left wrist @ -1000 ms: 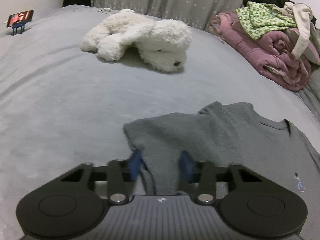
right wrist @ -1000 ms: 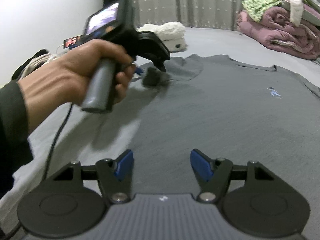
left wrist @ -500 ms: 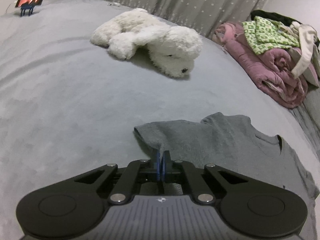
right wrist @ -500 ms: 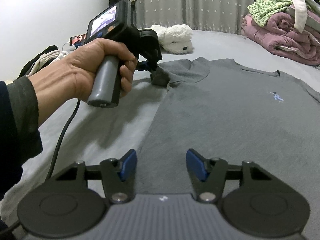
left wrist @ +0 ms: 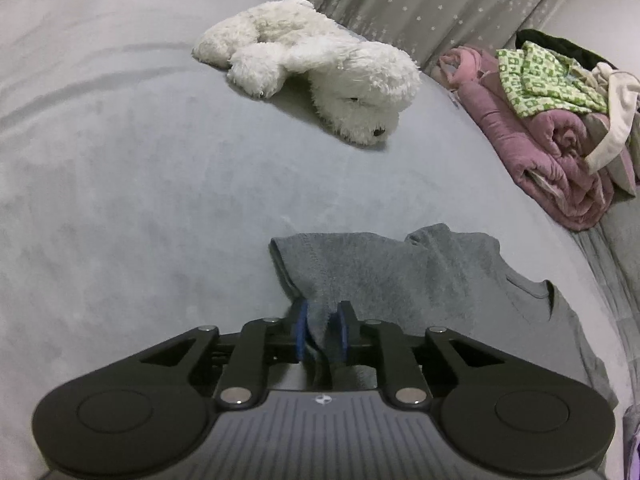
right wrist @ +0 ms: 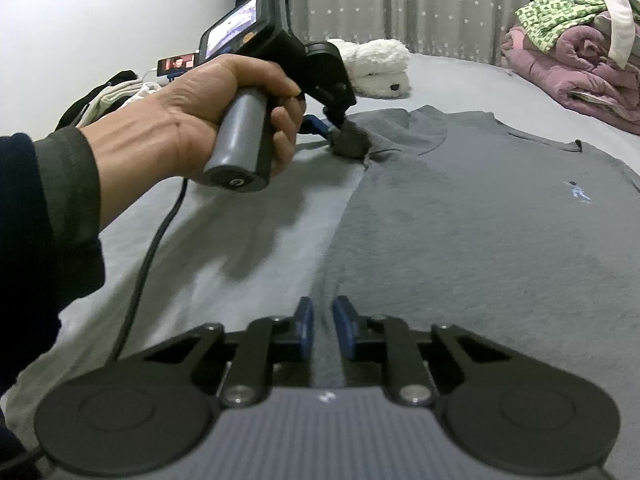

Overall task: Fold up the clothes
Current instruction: 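Grasp the folded shirt edge near the hem with the right gripper while the left gripper holds the shoulder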

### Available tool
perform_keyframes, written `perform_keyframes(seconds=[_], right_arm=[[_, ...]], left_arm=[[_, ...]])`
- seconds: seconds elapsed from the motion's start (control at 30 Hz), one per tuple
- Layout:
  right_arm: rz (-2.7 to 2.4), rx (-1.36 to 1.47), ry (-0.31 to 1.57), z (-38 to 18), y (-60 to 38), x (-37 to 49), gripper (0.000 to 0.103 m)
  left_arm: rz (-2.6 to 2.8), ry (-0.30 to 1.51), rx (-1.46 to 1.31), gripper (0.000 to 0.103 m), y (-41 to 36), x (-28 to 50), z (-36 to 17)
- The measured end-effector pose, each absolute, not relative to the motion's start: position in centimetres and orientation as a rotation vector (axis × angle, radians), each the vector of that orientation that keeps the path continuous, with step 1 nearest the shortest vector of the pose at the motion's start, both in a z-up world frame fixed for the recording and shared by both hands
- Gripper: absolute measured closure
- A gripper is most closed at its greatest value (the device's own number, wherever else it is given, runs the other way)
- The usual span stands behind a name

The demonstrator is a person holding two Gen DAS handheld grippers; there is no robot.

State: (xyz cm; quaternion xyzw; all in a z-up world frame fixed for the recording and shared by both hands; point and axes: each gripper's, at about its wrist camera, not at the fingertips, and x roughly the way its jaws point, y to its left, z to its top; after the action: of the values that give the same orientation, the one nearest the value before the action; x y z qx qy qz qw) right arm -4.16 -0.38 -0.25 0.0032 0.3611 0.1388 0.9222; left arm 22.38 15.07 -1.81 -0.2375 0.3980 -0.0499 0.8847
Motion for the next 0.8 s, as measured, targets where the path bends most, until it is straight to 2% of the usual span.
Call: perform_keyframes(seconds=[0.07,0.13,0.4,0.47,0.57,0.73,0.8], right_arm=[[0.292,0.025,0.743,-0.1,-0.5,-4.2,0.096],[0.298,0.044,0.744,0.0,-0.6,-4.3,0.097],[0.324,0.172,0.751,0.2,-2.7,-4.1,0.097],[0.332,0.176,0.759,0.2,-2.9,-4.2,0.091],[0.354,0.163,0.761,0.1,-2.4,-4.7,0.064],[0.377,0.032,0.748,-0.3,-0.5,-6.1,0.066],[0.356,-0.007,0.762,-0.7,0.1,-6.1,0.071]], left_arm=[[-0.101,0.820,-0.466,0.089,14.6,22.3,-1.8],[-0.106,0.811,-0.437,0.102,14.3,22.2,-1.6],[-0.101,0.790,-0.458,0.102,15.0,22.2,-1.3],[-0.097,0.787,-0.458,0.102,15.1,22.2,-1.3],[-0.092,0.781,-0.456,0.102,15.2,22.2,-1.2],[-0.083,0.778,-0.452,0.102,15.3,22.2,-1.2],[-0.080,0.779,-0.453,0.102,15.4,22.2,-1.2]])
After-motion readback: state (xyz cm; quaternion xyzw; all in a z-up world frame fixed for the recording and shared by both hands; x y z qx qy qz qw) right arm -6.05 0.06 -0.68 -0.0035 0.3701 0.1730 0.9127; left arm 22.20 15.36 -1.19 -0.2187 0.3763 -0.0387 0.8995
